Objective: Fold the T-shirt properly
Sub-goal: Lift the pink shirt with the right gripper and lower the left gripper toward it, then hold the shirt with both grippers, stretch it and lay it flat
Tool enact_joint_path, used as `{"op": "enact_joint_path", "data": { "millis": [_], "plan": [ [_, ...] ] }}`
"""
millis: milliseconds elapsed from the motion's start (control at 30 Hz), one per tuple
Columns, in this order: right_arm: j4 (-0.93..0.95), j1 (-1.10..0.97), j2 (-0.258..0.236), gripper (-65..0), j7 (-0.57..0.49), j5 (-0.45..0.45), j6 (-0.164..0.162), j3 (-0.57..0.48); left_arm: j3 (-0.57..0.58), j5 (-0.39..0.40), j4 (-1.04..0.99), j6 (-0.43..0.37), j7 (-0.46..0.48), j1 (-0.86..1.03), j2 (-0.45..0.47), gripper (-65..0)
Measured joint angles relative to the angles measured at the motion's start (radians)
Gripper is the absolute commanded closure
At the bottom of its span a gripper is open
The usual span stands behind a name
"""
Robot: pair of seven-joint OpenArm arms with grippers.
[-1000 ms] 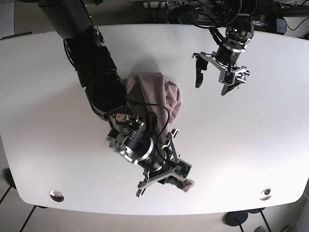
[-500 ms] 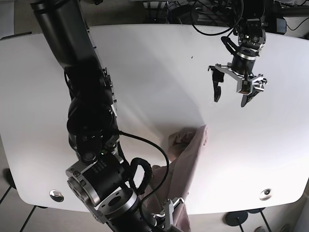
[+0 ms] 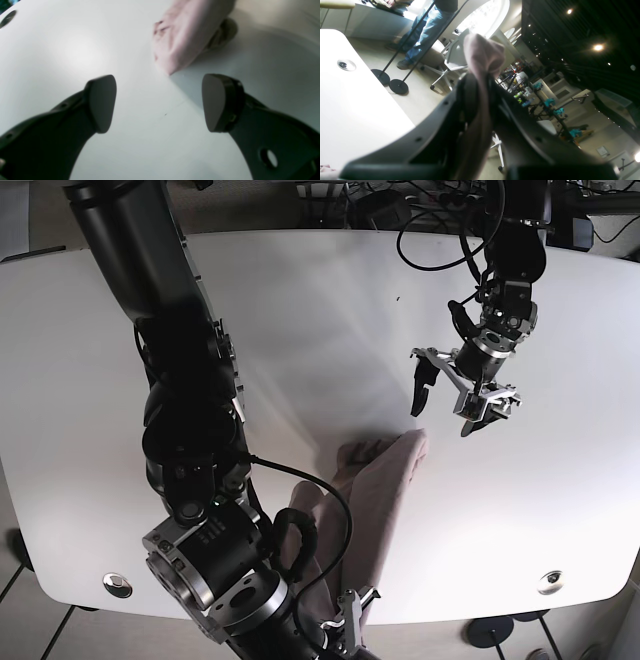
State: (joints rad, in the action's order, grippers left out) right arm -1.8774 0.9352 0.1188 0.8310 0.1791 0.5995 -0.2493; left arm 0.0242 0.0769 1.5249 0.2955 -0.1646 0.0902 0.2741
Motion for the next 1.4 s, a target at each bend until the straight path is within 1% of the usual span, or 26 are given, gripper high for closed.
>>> {"op": "enact_joint_path", "data": {
  "millis": [100,200,267,333,400,433,500,567,600,633,667,700,767,833,933,1000,1033,1067,1100,1167,1233,1267,1300,1333,1367,1400],
  "plan": [
    [0.000,0.000,0.000,-1.9,0.000,0.000,0.000,0.000,0.054,-0.001,-0.091,-0.006,-0.004,-0.074,0.012,-50.1],
    [0.000,0.000,-0.001,-1.9,-0.003,0.001,0.000,0.000,0.059,-0.001,-0.174,-0.006,0.006,-0.133,0.003,-50.1],
    [0.000,0.000,-0.002,-1.9,0.001,0.002,-0.001,0.002,0.089,0.000,-0.209,-0.014,0.063,-0.153,0.002,-50.1],
    [0.000,0.000,0.001,-1.9,-0.004,0.000,0.000,0.000,0.143,0.000,-0.267,-0.006,0.084,-0.185,-0.002,-49.9],
    [0.000,0.000,0.000,-1.9,-0.003,0.002,0.000,0.000,0.167,0.000,-0.314,-0.003,0.112,-0.202,-0.007,-49.9],
    [0.000,0.000,-0.001,-1.9,-0.003,0.001,0.000,0.000,0.175,-0.001,-0.337,-0.003,0.130,-0.209,-0.006,-48.8],
    [0.000,0.000,-0.002,-1.9,0.000,0.001,0.000,0.001,0.196,0.000,-0.394,-0.006,0.195,-0.227,-0.003,-40.7],
    [0.000,0.000,0.000,-1.9,-0.001,0.001,0.000,0.000,0.216,0.006,-0.462,-0.010,0.248,-0.251,-0.004,-30.1],
    [0.000,0.000,0.000,-1.9,0.000,0.001,-0.001,0.000,0.217,0.008,-0.488,-0.006,0.264,-0.262,-0.007,-23.7],
    [0.000,0.000,-0.001,-1.9,0.000,0.002,-0.001,0.001,0.213,0.010,-0.507,-0.007,0.263,-0.278,-0.016,-15.8],
    [0.000,0.000,-0.002,-1.9,0.000,0.001,-0.001,0.002,0.211,0.003,-0.526,-0.011,0.259,-0.295,-0.027,-3.9],
    [0.000,0.000,-0.002,-1.9,0.000,0.001,-0.001,0.002,0.211,0.003,-0.532,-0.010,0.256,-0.300,-0.031,0.0],
    [0.000,0.000,-0.003,-1.9,0.000,0.001,0.000,0.005,0.210,0.004,-0.532,-0.010,0.262,-0.296,-0.031,0.0],
    [0.000,-0.003,-0.002,-1.9,-0.005,0.000,0.002,0.047,0.178,0.006,-0.529,-0.003,0.256,-0.291,-0.032,0.0],
    [0.025,-0.002,-0.011,-1.9,-0.001,0.002,-0.002,0.106,0.041,0.000,-0.446,-0.007,0.231,-0.256,-0.031,0.0],
    [0.074,-0.003,-0.010,-1.9,-0.010,0.002,-0.001,0.160,-0.015,-0.001,-0.373,-0.010,0.231,-0.230,-0.026,0.0],
    [0.101,-0.003,-0.010,-1.9,-0.008,0.002,-0.001,0.189,-0.033,-0.002,-0.332,-0.010,0.217,-0.217,-0.024,0.0],
    [0.148,0.001,-0.015,-1.9,-0.013,0.003,-0.006,0.230,-0.059,-0.005,-0.264,-0.010,0.167,-0.202,-0.021,0.0],
    [0.191,0.007,-0.026,-1.9,-0.032,0.002,-0.005,0.246,-0.079,-0.005,-0.216,0.000,0.111,-0.198,-0.014,0.0],
    [0.287,0.018,-0.050,-1.9,-0.095,0.015,-0.011,0.264,-0.121,-0.004,-0.126,0.005,0.031,-0.205,0.009,0.0],
    [0.381,0.031,-0.054,-1.9,-0.139,0.030,-0.017,0.265,-0.175,-0.005,-0.056,0.001,-0.026,-0.238,0.028,0.0],
    [0.446,0.045,-0.056,-1.9,-0.171,0.015,-0.022,0.256,-0.200,-0.005,-0.019,0.035,-0.089,-0.279,0.054,0.0],
    [0.490,0.059,-0.058,-1.9,-0.192,0.000,-0.046,0.254,-0.221,-0.005,0.004,0.087,-0.140,-0.316,0.069,0.0],
    [0.553,0.082,-0.062,-1.9,-0.239,0.001,-0.087,0.254,-0.263,-0.005,0.029,0.135,-0.209,-0.380,0.078,0.0],
    [0.593,0.099,-0.074,-1.9,-0.274,0.001,-0.101,0.254,-0.301,-0.006,0.036,0.162,-0.254,-0.430,0.079,0.0],
    [0.631,0.114,-0.088,-1.9,-0.309,0.001,-0.103,0.255,-0.338,-0.008,0.039,0.185,-0.291,-0.482,0.084,0.0]
  ]
}}
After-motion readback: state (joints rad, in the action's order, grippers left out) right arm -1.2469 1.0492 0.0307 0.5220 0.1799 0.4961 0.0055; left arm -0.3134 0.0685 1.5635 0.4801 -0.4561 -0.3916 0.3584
